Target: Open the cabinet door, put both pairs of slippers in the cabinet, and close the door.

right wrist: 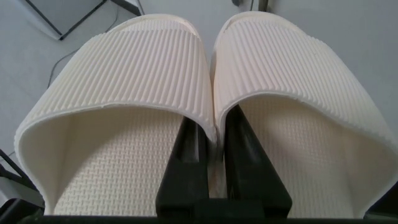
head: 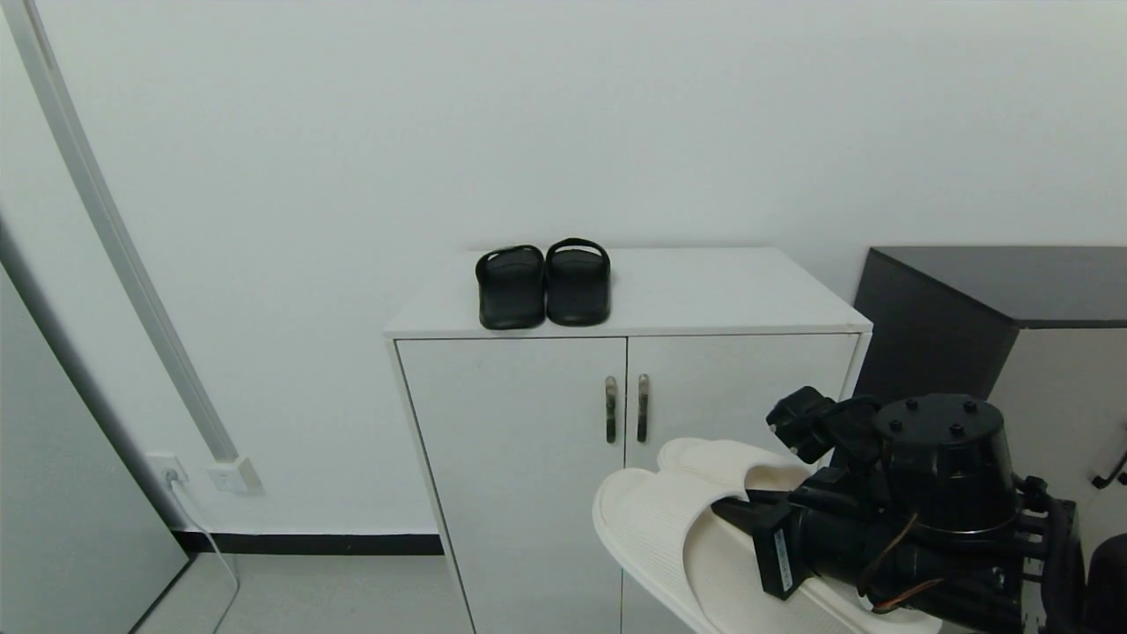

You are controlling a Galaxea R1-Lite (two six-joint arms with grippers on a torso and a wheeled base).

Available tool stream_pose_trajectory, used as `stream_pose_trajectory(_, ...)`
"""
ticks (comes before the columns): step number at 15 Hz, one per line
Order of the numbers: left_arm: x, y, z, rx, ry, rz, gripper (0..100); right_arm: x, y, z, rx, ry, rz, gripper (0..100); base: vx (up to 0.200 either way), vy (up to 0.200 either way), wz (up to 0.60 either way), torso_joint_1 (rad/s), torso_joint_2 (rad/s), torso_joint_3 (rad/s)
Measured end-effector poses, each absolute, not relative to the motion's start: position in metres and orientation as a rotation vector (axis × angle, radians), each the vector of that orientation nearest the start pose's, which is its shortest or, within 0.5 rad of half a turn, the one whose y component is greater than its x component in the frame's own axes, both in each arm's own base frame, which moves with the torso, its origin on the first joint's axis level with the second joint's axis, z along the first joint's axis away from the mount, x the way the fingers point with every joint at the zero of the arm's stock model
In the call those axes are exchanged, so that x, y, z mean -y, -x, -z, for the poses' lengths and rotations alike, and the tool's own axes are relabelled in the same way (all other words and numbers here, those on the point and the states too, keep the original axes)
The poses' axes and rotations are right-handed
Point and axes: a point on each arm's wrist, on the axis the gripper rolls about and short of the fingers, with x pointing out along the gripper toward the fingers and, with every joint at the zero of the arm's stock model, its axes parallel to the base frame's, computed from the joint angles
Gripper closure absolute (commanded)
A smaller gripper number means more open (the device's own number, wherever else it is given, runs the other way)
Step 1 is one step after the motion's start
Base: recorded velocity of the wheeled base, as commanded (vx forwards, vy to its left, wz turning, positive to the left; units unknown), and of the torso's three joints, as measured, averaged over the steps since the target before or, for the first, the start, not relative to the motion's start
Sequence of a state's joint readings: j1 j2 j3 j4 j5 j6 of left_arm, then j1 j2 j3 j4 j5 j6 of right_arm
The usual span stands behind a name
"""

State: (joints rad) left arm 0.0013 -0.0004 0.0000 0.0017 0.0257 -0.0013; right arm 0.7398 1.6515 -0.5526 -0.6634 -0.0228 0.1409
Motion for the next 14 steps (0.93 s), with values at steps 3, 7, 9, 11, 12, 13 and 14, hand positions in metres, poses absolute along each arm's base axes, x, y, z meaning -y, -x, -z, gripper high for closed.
stream_pose_trajectory(3, -0.0005, 0.0228, -0.0753, -0.001, 0.001, -0.027, 100, -0.1774, -0.1946, -0.1343, -0.462, 0.033, -0.675, 100, 0.0, 0.0, 0.0, -0.168, 0.49, 0.318)
stream_pose_trajectory(7, -0.0006, 0.0228, -0.0753, -0.001, 0.001, -0.027, 100, -0.1775, -0.1945, -0.1342, -0.463, 0.034, -0.675, 100, 0.0, 0.0, 0.0, -0.145, 0.47, 0.33)
stream_pose_trajectory(9, -0.0006, 0.0228, -0.0753, -0.001, 0.0, -0.027, 100, -0.1772, -0.194, -0.1336, -0.465, 0.035, -0.675, 100, 0.0, 0.0, 0.0, -0.124, 0.46, 0.337)
stream_pose_trajectory(11, -0.0005, 0.0228, -0.0753, -0.002, 0.0, -0.028, 100, -0.177, -0.1937, -0.1332, -0.462, 0.046, -0.678, 100, 0.0, 0.0, 0.0, -0.105, 0.45, 0.354)
stream_pose_trajectory(12, -0.0005, 0.0228, -0.0753, -0.002, 0.0, -0.028, 100, -0.1769, -0.1937, -0.133, -0.463, 0.047, -0.679, 100, 0.0, 0.0, 0.0, -0.09, 0.45, 0.373)
stream_pose_trajectory(13, -0.0005, 0.0228, -0.0753, -0.002, 0.0, -0.027, 100, -0.1768, -0.1935, -0.1328, -0.464, 0.048, -0.678, 100, 0.0, 0.0, 0.0, -0.061, 0.44, 0.373)
stream_pose_trajectory(14, -0.0006, 0.0228, -0.0752, -0.002, 0.0, -0.027, 0, -0.1765, -0.1933, -0.1323, -0.467, 0.049, -0.678, 100, 0.0, 0.0, 0.0, -0.002, 0.22, 0.144)
